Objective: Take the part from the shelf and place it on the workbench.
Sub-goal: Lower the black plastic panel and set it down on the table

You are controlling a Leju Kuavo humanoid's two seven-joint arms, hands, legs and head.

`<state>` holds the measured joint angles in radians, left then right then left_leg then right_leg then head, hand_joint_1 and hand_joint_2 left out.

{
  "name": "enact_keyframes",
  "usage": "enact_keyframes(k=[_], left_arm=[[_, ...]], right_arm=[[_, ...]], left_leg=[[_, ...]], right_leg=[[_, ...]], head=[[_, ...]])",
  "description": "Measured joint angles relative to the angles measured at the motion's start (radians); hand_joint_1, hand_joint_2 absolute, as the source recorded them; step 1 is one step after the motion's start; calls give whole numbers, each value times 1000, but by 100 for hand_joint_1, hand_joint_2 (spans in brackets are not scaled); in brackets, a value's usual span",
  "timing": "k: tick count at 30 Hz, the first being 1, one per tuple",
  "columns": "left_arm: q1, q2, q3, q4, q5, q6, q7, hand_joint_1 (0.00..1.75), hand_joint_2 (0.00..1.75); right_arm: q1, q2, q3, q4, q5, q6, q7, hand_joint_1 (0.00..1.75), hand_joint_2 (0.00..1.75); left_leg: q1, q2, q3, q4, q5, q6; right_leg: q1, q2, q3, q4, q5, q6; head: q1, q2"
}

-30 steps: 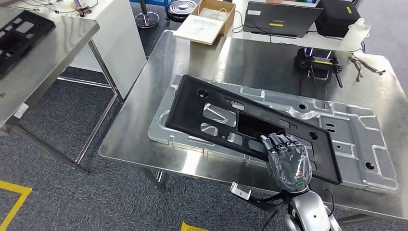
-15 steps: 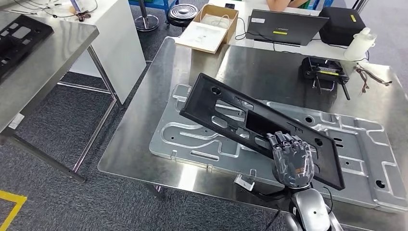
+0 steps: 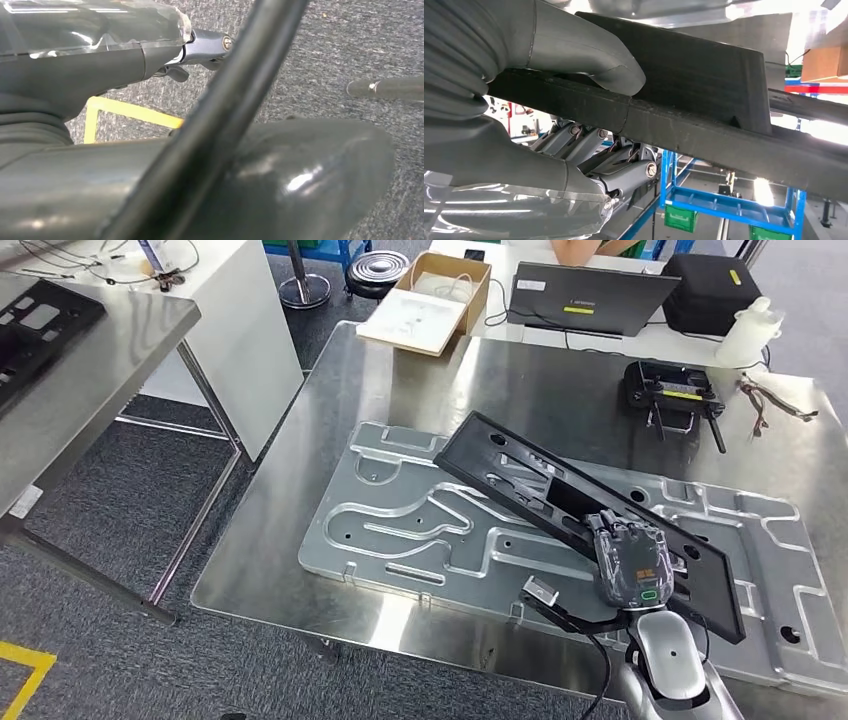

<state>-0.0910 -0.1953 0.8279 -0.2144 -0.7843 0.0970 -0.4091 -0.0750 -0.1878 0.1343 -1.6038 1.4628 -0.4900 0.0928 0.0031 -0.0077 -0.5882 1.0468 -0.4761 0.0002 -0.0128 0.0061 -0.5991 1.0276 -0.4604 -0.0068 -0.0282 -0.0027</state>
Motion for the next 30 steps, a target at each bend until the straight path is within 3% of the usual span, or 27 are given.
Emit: enact_keyframes(k=[2,4,5,6,7,9,10,11,14,16,17,18,20,21,22,24,26,30], left_arm=[[0,0,0,0,0,0,0,0,0],[0,0,0,0,0,-1,0,0,0],[1,0,0,0,0,-1,0,0,0],[1,-1,0,0,0,-1,0,0,0],[1,-1,0,0,0,-2,0,0,0],[1,-1,0,0,0,-2,0,0,0],[0,-1,0,0,0,-2,0,0,0],[-1,-1,1,0,0,-1,0,0,0],[-1,-3,1,0,0,-1,0,0,0],[-1,-4,1,0,0,-1,0,0,0],[-2,-5,1,0,0,-1,0,0,0],[-2,-5,1,0,0,-1,0,0,0],[-2,-5,1,0,0,-2,0,0,87],[-2,-5,1,0,0,-2,0,0,131],[-1,-5,1,0,0,-3,1,0,175],[-2,-6,1,0,0,-3,4,0,87],[-3,-7,1,0,-1,-1,7,0,0],[-1,-7,5,0,2,0,11,0,0]], right_arm=[[-2,0,0,5,0,0,0,175,175],[-3,0,0,11,0,0,0,175,175],[-3,0,0,15,0,0,0,175,175],[-3,0,0,18,0,0,0,175,175],[-3,0,0,20,0,0,0,175,175],[-4,0,0,23,0,0,0,175,175],[-5,0,0,24,0,0,0,175,175],[-5,0,0,25,0,0,0,175,175],[-6,-1,-1,28,0,0,0,175,175],[-8,-2,-2,28,0,0,-1,175,175],[-8,-3,-3,28,0,0,0,175,175],[-9,-4,-3,29,0,0,0,131,175],[-6,-5,-4,32,-2,2,0,44,175],[-5,-5,-4,33,-3,3,0,0,175],[-5,-5,-4,34,-5,4,0,0,175],[-8,-5,-4,35,-9,5,0,0,175],[-10,-5,-5,37,-12,5,0,0,175],[-10,-5,-7,44,-21,9,1,0,175]], left_leg=[[2,1,-39,91,-52,-8],[2,1,-101,220,-106,-11],[3,1,-121,257,-112,-11],[2,1,-125,260,-100,-9],[2,1,-108,221,-69,-5],[-1,1,-45,87,-1,7],[-3,1,-18,31,18,13],[-5,1,-4,-1,24,17],[-5,2,4,-23,26,25],[1,3,11,-38,34,35],[3,4,13,-42,37,38],[2,4,13,-43,37,40],[2,4,12,-42,37,40],[2,3,12,-41,36,40],[2,3,13,-39,34,38],[4,3,15,-33,29,32],[1,2,13,-26,24,21],[0,2,8,-21,17,-2]], right_leg=[[-1,-3,5,-3,-1,-10],[1,-5,7,-2,-3,-15],[3,-5,8,-2,-5,-17],[4,-5,10,-2,-6,-17],[5,-5,13,-2,-7,-18],[9,-3,21,-1,-12,-15],[11,-2,22,0,-14,-12],[11,-2,21,1,-14,-8],[10,-2,20,0,-15,8],[8,-2,10,32,-40,18],[5,-2,-10,78,-67,22],[3,-3,-40,140,-99,26],[-2,-3,-96,250,-137,35],[-5,-3,-105,260,-127,38],[-8,-4,-94,231,-99,41],[-12,-6,-33,104,-32,41],[-9,-6,7,14,-4,34],[-6,-2,9,-3,-1,10]], head=[[0,0],[0,0],[0,0],[0,0],[0,0],[0,0],[0,0],[0,0],[0,0],[0,0],[0,0],[0,0],[0,0],[0,0],[0,0],[0,0],[0,0],[0,0]])
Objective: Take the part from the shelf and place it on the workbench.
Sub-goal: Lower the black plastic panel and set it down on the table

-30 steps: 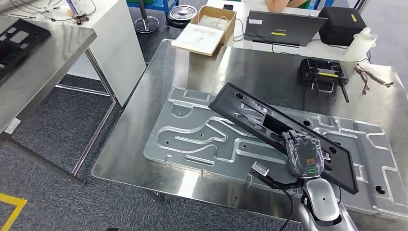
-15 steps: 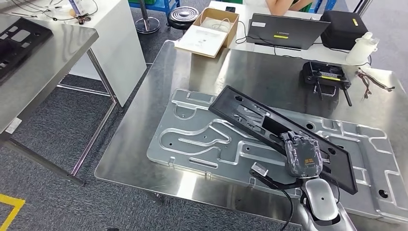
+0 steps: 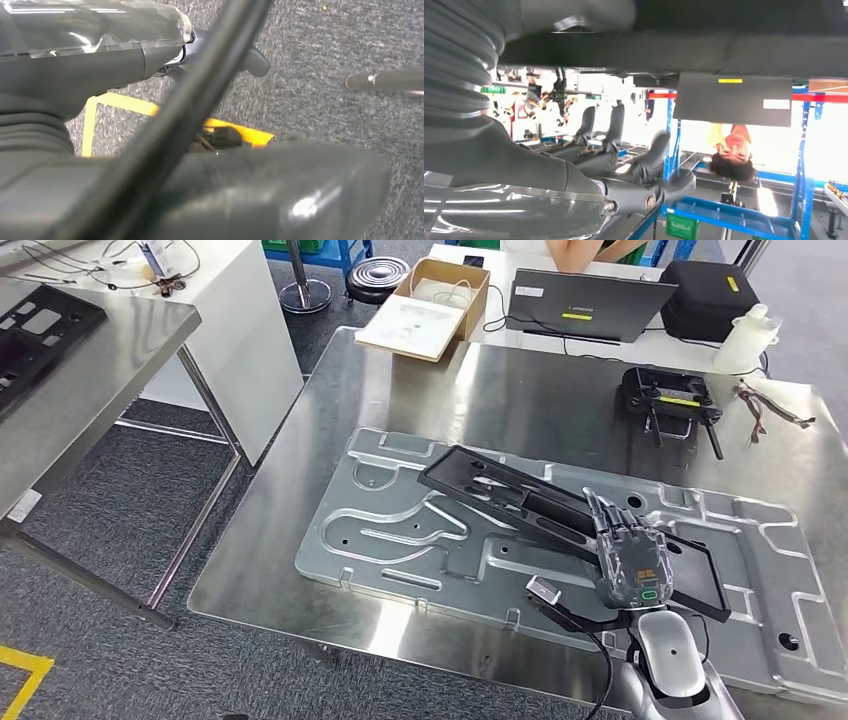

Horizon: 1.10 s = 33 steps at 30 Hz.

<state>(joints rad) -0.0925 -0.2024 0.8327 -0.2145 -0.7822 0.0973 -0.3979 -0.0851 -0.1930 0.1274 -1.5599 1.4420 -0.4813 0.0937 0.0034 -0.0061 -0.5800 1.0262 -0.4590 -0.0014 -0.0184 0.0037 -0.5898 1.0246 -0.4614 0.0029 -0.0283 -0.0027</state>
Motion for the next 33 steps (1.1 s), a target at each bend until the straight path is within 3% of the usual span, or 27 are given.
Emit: enact_keyframes(k=[2,4,6,7,8,9,11,13,16,18,20,21,22,23,25,27,30,31,33], left_arm=[[0,0,7,0,5,-1,-1,0,0],[2,0,13,0,10,2,-4,0,0],[8,-1,18,0,12,10,-8,0,0],[11,-1,19,0,11,16,-8,0,0],[12,-1,20,0,7,22,-8,0,0],[12,0,20,0,3,28,-6,0,0],[9,1,20,0,-8,35,2,0,0],[8,2,20,0,-17,35,8,0,0],[8,0,20,0,-15,31,3,0,0],[7,-1,21,0,-13,28,-1,0,0],[7,-1,21,0,-11,21,-2,0,0],[8,-1,22,0,-9,16,-1,0,0],[9,-1,22,0,-7,12,0,0,0],[10,-2,23,0,-5,9,0,0,0],[10,-2,24,0,-3,4,0,0,0],[9,-2,28,0,-2,-4,0,0,0],[10,-2,35,0,0,-9,0,0,0],[10,-2,36,0,1,-10,0,0,0],[10,-2,37,0,1,-10,0,0,0]], right_arm=[[1,0,-5,4,-13,8,2,0,175],[9,0,-13,8,-29,16,3,0,175],[25,0,-20,10,-39,17,2,0,175],[31,1,-22,10,-41,17,1,0,175],[35,1,-24,10,-42,17,0,0,175],[37,2,-25,10,-42,16,0,0,175],[38,2,-27,10,-42,17,-1,0,175],[37,3,-27,10,-42,17,-2,0,175],[37,5,-27,9,-42,17,-4,0,175],[37,6,-30,9,-43,17,-5,0,175],[41,6,-33,10,-43,17,-5,0,175],[44,6,-34,12,-43,17,-6,0,175],[46,6,-35,13,-43,17,-6,0,175],[46,6,-36,14,-43,17,-6,0,175],[45,6,-38,15,-43,17,-7,0,175],[43,6,-39,16,-44,17,-7,0,175],[43,6,-40,16,-44,17,-8,0,175],[42,6,-40,16,-44,17,-8,0,175],[42,6,-40,16,-44,17,-8,0,175]], left_leg=[[1,0,-26,61,-41,-8],[3,1,-84,190,-106,-12],[3,1,-125,278,-130,-13],[3,1,-120,270,-114,-11],[3,1,-96,222,-82,-7],[2,1,-60,150,-46,-1],[-2,1,-3,31,-7,10],[-7,1,11,-2,-5,15],[-1,2,18,-21,9,30],[4,4,21,-31,17,38],[3,4,19,-31,18,41],[3,4,19,-30,18,40],[3,4,19,-29,18,40],[4,4,19,-26,17,38],[3,3,17,-16,13,31],[0,1,10,-6,10,21],[0,1,3,-2,11,5],[1,1,-2,7,-2,1],[3,1,-29,84,-67,-7]], right_leg=[[-3,-2,3,-7,4,-13],[-1,-5,2,-6,4,-20],[3,-7,1,-4,3,-21],[4,-6,2,-3,3,-22],[5,-5,3,-2,2,-22],[6,-3,4,-2,1,-21],[9,-1,4,0,0,-16],[10,-1,2,-1,2,-6],[9,-1,-1,11,-9,10],[7,-1,-38,92,-60,18],[2,-2,-98,216,-116,27],[0,-2,-117,253,-123,30],[-2,-2,-118,254,-111,33],[-5,-3,-100,217,-81,35],[-7,-3,-35,86,-18,35],[-5,-1,-2,11,5,28],[-3,1,-9,5,11,8],[-4,-1,-11,2,16,0],[-6,-4,-19,-2,26,-14]], head=[[0,0],[0,0],[0,0],[0,0],[0,0],[0,0],[0,0],[0,0],[0,0],[0,0],[0,0],[0,0],[0,0],[0,0],[0,0],[0,0],[0,0],[0,0],[0,0]])
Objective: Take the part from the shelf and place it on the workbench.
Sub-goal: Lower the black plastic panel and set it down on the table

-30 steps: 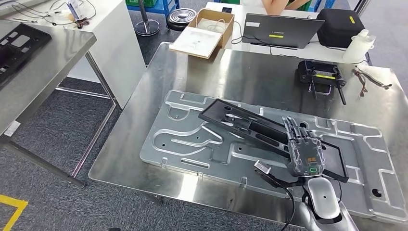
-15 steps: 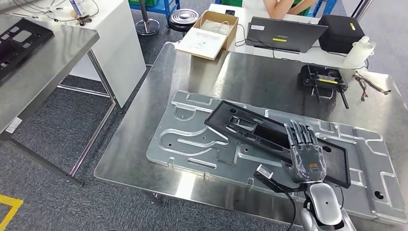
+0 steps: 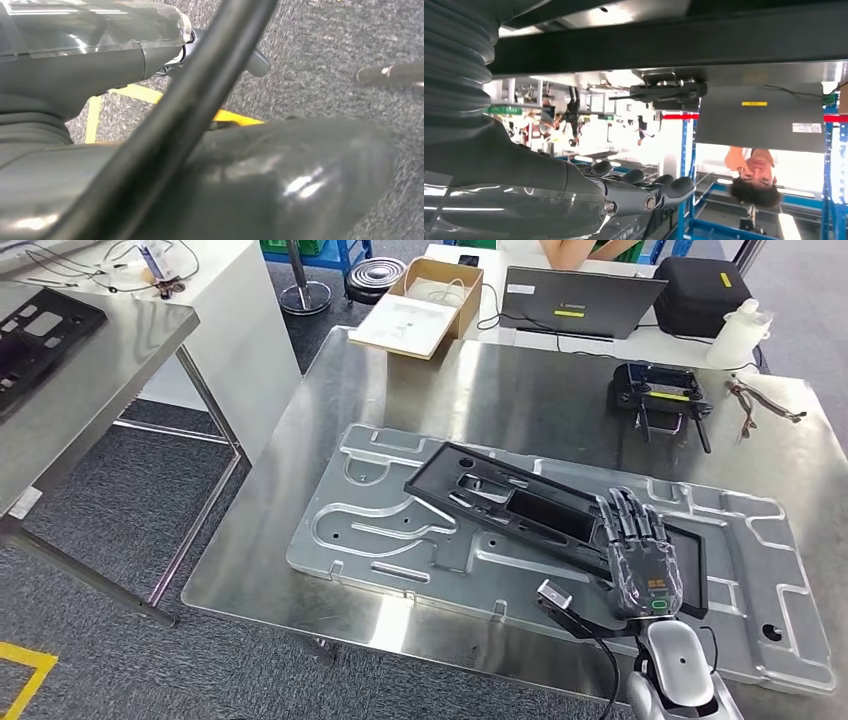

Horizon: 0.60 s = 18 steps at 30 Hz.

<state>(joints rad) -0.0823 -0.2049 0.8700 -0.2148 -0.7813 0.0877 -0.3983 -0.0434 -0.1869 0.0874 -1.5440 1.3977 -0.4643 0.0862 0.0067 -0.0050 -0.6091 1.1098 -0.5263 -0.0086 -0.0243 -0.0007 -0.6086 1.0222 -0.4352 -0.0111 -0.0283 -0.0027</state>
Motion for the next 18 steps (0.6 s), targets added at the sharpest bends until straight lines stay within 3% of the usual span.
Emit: enact_keyframes(k=[2,3,4,5,8,9,12,13,14,17,18], left_arm=[[0,0,0,0,0,0,0,0,0],[1,0,0,0,0,-1,0,0,0],[1,0,0,0,0,-3,0,0,0],[1,0,0,0,0,-6,0,0,0],[-3,1,1,0,0,-13,-1,0,0],[-5,1,1,0,1,-14,-2,0,0],[-4,1,1,0,3,-14,-3,0,0],[-3,0,1,0,3,-14,-3,0,0],[-3,0,1,0,3,-15,-3,0,0],[-4,-1,2,0,3,-16,-3,0,0],[-4,-1,2,0,3,-16,-3,0,0]], right_arm=[[0,0,0,1,0,0,0,0,175],[0,0,0,1,0,0,0,0,175],[1,0,0,1,0,0,0,0,175],[1,0,0,1,0,0,0,0,175],[3,0,0,1,0,0,0,0,175],[4,0,0,1,0,0,0,0,175],[8,1,0,0,0,0,0,0,175],[10,1,-1,-1,0,0,-1,0,175],[12,1,-1,-2,0,0,-1,0,175],[14,1,-2,-2,-1,0,-1,0,175],[15,1,-2,-1,-1,0,-1,0,175]], left_leg=[[1,0,-42,127,-80,-4],[1,0,-52,171,-100,-5],[1,0,-45,180,-102,-4],[1,0,-18,150,-86,0],[-6,0,111,-58,-21,20],[-9,0,132,-98,-11,24],[-14,2,130,-119,14,33],[-12,4,126,-125,28,39],[-9,7,119,-133,43,46],[-7,12,83,-138,77,56],[-7,13,68,-135,86,55]], right_leg=[[3,-2,-14,1,10,-6],[5,-3,-22,2,15,-7],[7,-3,-30,2,21,-7],[9,-3,-37,3,27,-6],[13,-2,-52,3,47,2],[13,-2,-54,2,53,7],[8,-3,-56,-8,74,28],[6,-2,-60,-5,66,33],[6,-1,-68,10,41,37],[2,1,-106,158,-103,45],[1,1,-112,212,-130,49]], head=[[0,0],[0,0],[0,0],[0,0],[0,0],[0,0],[0,0],[0,0],[0,0],[0,0],[0,0]])
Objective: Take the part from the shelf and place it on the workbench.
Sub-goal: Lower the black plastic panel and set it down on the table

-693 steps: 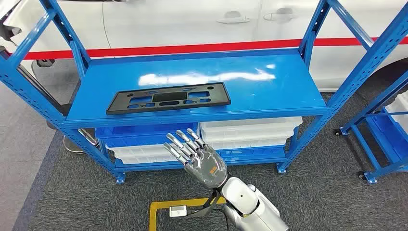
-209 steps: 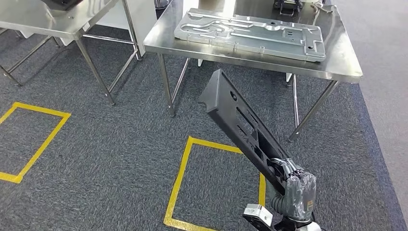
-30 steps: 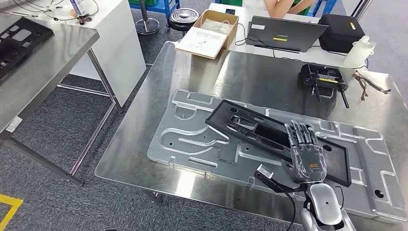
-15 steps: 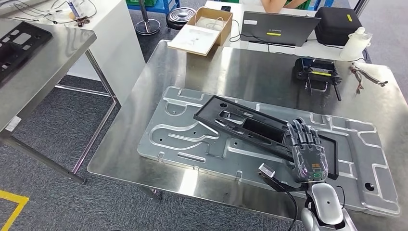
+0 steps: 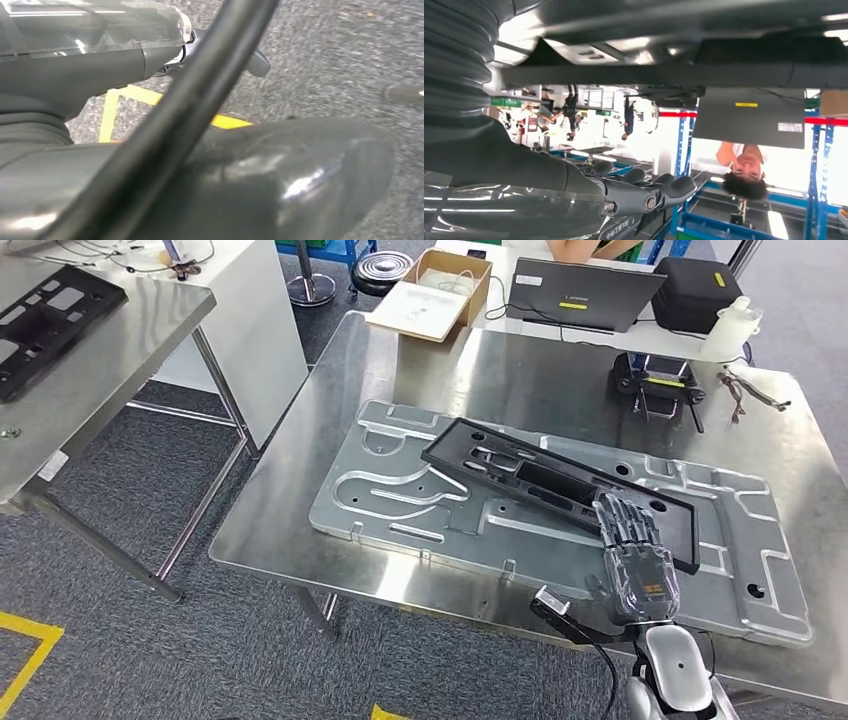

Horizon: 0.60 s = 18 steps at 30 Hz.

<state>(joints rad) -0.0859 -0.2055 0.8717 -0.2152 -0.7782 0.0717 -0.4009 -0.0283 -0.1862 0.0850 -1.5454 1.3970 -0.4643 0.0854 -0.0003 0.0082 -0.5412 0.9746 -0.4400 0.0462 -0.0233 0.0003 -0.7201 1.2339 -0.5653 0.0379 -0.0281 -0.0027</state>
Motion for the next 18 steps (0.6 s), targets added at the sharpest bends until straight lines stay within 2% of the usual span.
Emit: enact_keyframes(k=[1,2,3,4,5,6,7,9,10,11,12,13,14,15,16,17,18], left_arm=[[0,0,0,0,0,0,0,0,0],[1,0,0,0,0,0,0,0,0],[1,0,0,0,0,-1,0,0,0],[0,-1,0,0,0,-1,0,0,0],[0,-1,0,0,0,-1,0,0,0],[0,-1,0,0,-1,-1,0,0,0],[0,-2,0,0,-2,0,0,0,0],[1,-2,0,0,-3,0,2,0,0],[2,-1,0,0,-3,0,3,0,0],[3,-1,0,-1,-3,0,3,0,0],[3,-1,0,-1,-3,0,4,0,0],[3,-1,1,-1,-3,0,4,0,0],[3,-2,1,-1,-3,0,4,0,0],[3,-2,0,-1,-3,0,4,0,0],[3,-2,0,-1,-3,-1,4,0,0],[3,-2,0,-1,-3,-1,4,0,0],[3,-2,0,-1,-3,-1,4,0,0]], right_arm=[[1,0,0,0,0,0,0,0,175],[1,0,0,1,0,0,0,0,175],[1,0,0,1,0,0,0,0,175],[1,0,0,0,0,0,0,0,175],[1,0,0,0,0,0,0,0,175],[2,0,-1,-1,0,-1,0,0,175],[3,1,-1,-2,0,-1,0,0,175],[7,1,-1,-3,1,-1,0,0,175],[7,1,-1,-3,1,-1,0,0,175],[8,1,-1,-4,1,-1,0,0,175],[8,2,-1,-4,1,-1,0,0,175],[9,2,-1,-4,1,-2,0,0,175],[9,2,-1,-4,2,-2,0,0,175],[10,2,-1,-5,2,-2,0,0,175],[11,2,-1,-5,2,-2,0,0,175],[11,2,-1,-5,2,-2,0,0,175],[12,3,-1,-5,2,-2,0,0,175]], left_leg=[[0,1,-16,4,8,-2],[1,2,-32,11,15,-5],[3,2,-47,19,20,-9],[4,2,-61,29,24,-13],[3,2,-74,38,27,-18],[2,2,-82,46,31,-24],[1,1,-87,50,36,-30],[0,0,-92,51,48,-43],[2,-2,-98,57,41,-49],[3,-3,-105,72,21,-54],[5,-4,-117,106,-17,-59],[6,-4,-132,160,-67,-63],[7,-4,-148,225,-114,-66],[7,-4,-159,289,-148,-67],[7,-4,-158,328,-157,-66],[5,-4,-141,334,-146,-62],[3,-4,-105,301,-121,-54]], right_leg=[[-1,0,5,31,-4,3],[-3,0,26,30,13,6],[-5,-1,62,-4,39,9],[-8,-1,108,-65,55,11],[-7,0,152,-130,58,10],[-6,1,183,-178,55,6],[-3,3,198,-207,46,1],[1,5,193,-211,52,-17],[0,3,188,-212,58,-26],[-1,2,180,-213,66,-37],[-2,0,170,-214,76,-46],[-1,-1,159,-213,85,-52],[2,-2,147,-213,94,-56],[4,-2,133,-212,104,-58],[8,-2,120,-210,114,-59],[11,-2,107,-209,124,-60],[16,-2,95,-209,133,-60]], head=[[0,0],[0,0],[0,0],[0,0],[0,0],[0,0],[-1,0],[-1,0],[-2,0],[-1,0],[-2,0],[-1,0],[-1,0],[-2,0],[-2,0],[-2,0],[-2,0]])
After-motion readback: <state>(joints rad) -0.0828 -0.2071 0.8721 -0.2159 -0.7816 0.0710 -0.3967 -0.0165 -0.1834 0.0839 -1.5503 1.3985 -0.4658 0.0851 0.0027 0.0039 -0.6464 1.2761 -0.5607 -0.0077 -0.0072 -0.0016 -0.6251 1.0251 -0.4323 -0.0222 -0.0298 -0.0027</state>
